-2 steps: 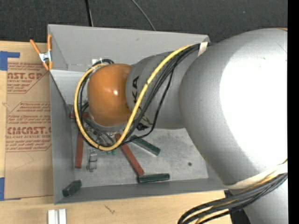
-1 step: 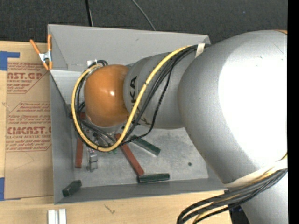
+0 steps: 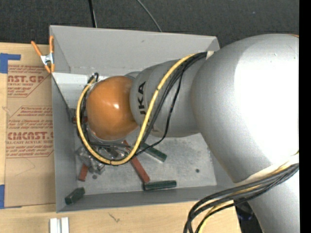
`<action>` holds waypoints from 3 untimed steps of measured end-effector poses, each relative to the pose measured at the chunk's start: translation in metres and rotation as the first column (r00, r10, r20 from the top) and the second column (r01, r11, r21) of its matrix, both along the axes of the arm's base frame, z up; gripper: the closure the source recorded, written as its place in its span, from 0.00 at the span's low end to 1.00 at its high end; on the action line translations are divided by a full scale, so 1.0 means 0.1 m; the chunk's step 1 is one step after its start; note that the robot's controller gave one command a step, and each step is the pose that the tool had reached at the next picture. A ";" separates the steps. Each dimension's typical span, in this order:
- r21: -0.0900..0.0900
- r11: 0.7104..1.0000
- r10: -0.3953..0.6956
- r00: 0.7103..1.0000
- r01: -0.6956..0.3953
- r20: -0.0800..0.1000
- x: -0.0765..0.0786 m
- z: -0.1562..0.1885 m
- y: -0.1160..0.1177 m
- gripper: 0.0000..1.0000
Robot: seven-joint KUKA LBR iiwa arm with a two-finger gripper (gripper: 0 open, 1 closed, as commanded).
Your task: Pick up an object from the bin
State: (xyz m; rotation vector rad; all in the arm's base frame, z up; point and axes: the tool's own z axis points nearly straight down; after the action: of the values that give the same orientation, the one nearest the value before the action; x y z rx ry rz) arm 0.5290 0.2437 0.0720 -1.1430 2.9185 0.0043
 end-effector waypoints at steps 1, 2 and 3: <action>0.000 1.000 0.000 1.000 0.000 0.000 0.00 0.00 0.00 1.00; -0.004 0.999 0.045 0.999 -0.045 -0.006 -0.03 0.28 0.02 1.00; -0.004 0.999 0.042 0.999 -0.042 -0.008 -0.09 0.81 0.03 1.00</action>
Offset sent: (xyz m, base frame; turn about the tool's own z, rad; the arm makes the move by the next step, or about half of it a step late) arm -0.0024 0.0024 0.0415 -0.0627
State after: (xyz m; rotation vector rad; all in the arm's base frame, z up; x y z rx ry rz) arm 0.5197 0.2469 0.1534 -1.2077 2.9017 0.0023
